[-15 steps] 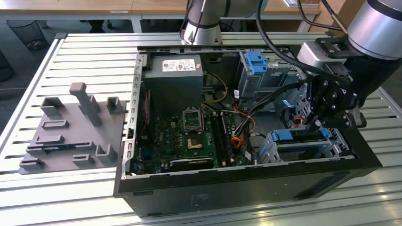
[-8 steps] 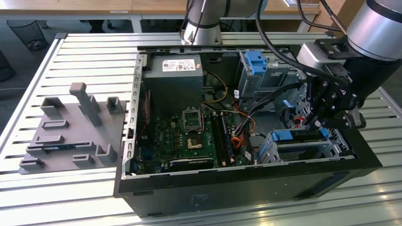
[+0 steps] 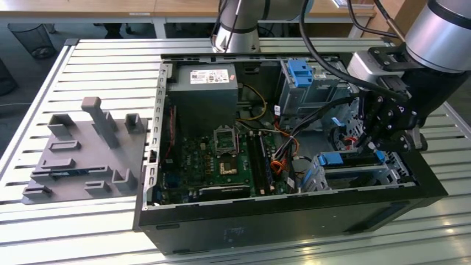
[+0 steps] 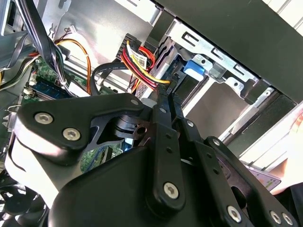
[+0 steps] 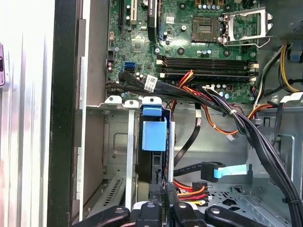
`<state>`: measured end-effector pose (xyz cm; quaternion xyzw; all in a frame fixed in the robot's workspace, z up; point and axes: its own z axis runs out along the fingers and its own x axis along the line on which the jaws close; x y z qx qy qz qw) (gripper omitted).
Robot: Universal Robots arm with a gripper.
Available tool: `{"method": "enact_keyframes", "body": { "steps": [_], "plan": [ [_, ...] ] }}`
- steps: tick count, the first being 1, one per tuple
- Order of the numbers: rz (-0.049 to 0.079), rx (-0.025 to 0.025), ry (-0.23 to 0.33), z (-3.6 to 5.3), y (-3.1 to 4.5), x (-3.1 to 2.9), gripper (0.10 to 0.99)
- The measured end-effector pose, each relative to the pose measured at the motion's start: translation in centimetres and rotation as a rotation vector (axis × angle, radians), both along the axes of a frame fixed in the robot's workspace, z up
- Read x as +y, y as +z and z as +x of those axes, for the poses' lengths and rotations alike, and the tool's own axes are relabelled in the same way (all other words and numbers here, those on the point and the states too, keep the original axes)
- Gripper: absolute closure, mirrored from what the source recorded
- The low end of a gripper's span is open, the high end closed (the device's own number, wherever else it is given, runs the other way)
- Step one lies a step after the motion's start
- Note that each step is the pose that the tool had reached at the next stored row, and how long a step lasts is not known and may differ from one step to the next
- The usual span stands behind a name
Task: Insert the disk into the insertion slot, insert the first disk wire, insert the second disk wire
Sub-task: 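Insert the first disk wire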
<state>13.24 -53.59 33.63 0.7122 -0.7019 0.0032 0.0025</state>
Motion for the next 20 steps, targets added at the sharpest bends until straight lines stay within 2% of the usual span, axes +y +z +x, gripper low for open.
{"method": "enact_keyframes", "body": {
  "steps": [16,20],
  "plan": [
    [0.0,0.0,-0.009,0.0,-0.21,0.0,0.925],
    [0.0,0.0,-0.009,0.0,-0.01,0.0,0.925]
  ]
}}
